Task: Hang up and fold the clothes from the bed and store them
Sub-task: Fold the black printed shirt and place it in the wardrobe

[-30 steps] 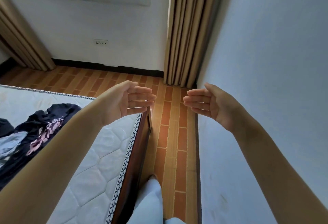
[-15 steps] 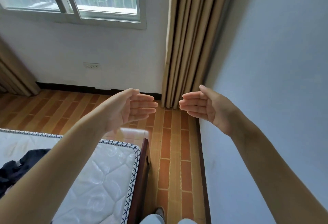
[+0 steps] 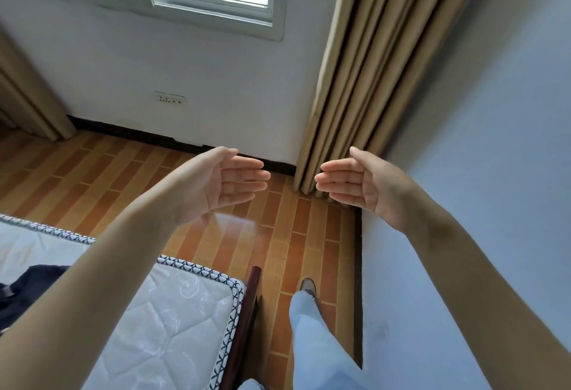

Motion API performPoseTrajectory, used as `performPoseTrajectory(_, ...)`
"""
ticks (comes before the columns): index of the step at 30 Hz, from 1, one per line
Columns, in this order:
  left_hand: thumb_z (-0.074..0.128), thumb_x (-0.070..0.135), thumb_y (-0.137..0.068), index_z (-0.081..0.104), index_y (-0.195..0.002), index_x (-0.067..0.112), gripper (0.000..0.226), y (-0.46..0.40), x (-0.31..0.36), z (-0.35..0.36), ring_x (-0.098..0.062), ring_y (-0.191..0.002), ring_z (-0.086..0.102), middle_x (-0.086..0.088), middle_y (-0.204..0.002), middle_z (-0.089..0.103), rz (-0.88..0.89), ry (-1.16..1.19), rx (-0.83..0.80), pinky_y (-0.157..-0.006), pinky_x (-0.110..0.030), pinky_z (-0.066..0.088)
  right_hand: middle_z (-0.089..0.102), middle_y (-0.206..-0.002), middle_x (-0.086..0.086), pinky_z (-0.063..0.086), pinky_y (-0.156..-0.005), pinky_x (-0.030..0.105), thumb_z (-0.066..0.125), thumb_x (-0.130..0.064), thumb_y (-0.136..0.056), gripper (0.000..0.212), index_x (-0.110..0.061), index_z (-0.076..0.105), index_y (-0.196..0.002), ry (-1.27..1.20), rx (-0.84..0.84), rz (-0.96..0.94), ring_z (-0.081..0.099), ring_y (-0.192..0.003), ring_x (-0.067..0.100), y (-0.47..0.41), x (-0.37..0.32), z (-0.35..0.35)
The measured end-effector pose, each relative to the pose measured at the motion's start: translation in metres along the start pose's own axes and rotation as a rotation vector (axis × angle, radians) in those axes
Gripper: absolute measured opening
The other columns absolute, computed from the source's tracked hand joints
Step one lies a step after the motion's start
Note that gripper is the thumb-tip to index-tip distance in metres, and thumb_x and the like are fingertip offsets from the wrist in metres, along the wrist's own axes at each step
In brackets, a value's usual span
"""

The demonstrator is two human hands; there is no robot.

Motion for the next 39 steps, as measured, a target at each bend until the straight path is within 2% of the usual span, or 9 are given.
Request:
performPoseTrajectory(14,0.031,0.030,-0.103,0.062,-0.122,0.003,0.045,-0.192,0.118,-0.046,-0.025,-0.110,0.067,-0.013,-0.117,0.070,0.066,0.107,0.265,-0.095,-0.039,0.048,0.074,-0.109,0.011,0.051,-0.090,0.033,0.029,-0.038,-0.106,0.051,-0.008,0.070,-0.108,0.097,-0.245,0.028,0.071,-0.103,0.020,-0.254,-0.131,-0.053)
performPoseTrajectory(22,0.029,0.030,-0.104,0.061,-0.123,0.005,0.045,-0.235,0.135,-0.076,-0.024,-0.111,0.067,-0.011,-0.117,0.070,0.046,0.121,0.391,-0.093,-0.036,0.049,0.074,-0.109,0.011,0.050,-0.097,0.037,0.031,-0.039,-0.106,0.050,-0.008,0.070,-0.111,0.143,-0.396,0.071,0.070,-0.106,0.022,-0.340,-0.155,-0.039)
performPoseTrajectory(26,0.030,0.030,-0.104,0.061,-0.124,0.003,0.045,-0.247,0.154,-0.091,-0.025,-0.112,0.066,-0.013,-0.118,0.070,0.052,0.157,0.437,-0.097,-0.038,0.048,0.074,-0.109,0.012,0.050,-0.096,0.037,0.030,-0.038,-0.107,0.051,-0.006,0.069,-0.112,0.135,-0.449,0.080,0.070,-0.106,0.022,-0.376,-0.170,-0.029)
performPoseTrajectory(31,0.030,0.029,-0.104,0.061,-0.124,0.003,0.045,-0.255,0.174,-0.129,-0.027,-0.112,0.066,-0.015,-0.119,0.069,0.086,0.206,0.507,-0.100,-0.042,0.046,0.074,-0.108,0.012,0.051,-0.088,0.032,0.030,-0.037,-0.106,0.050,-0.007,0.069,-0.111,0.161,-0.526,0.070,0.071,-0.103,0.021,-0.430,-0.199,0.011)
performPoseTrajectory(39,0.029,0.030,-0.105,0.061,-0.123,0.001,0.047,-0.264,0.220,-0.237,-0.029,-0.111,0.066,-0.017,-0.117,0.069,0.154,0.263,0.633,-0.101,-0.044,0.047,0.074,-0.108,0.011,0.052,-0.085,0.032,0.031,-0.037,-0.106,0.049,-0.009,0.070,-0.108,0.323,-0.684,0.014,0.071,-0.103,0.021,-0.513,-0.244,0.129)
Point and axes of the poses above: each hand's wrist, its own y-axis away from the middle knuckle, its own z-axis out of the palm, x = y × z, the point moved 4 cm from there along -y, towards the middle knuckle
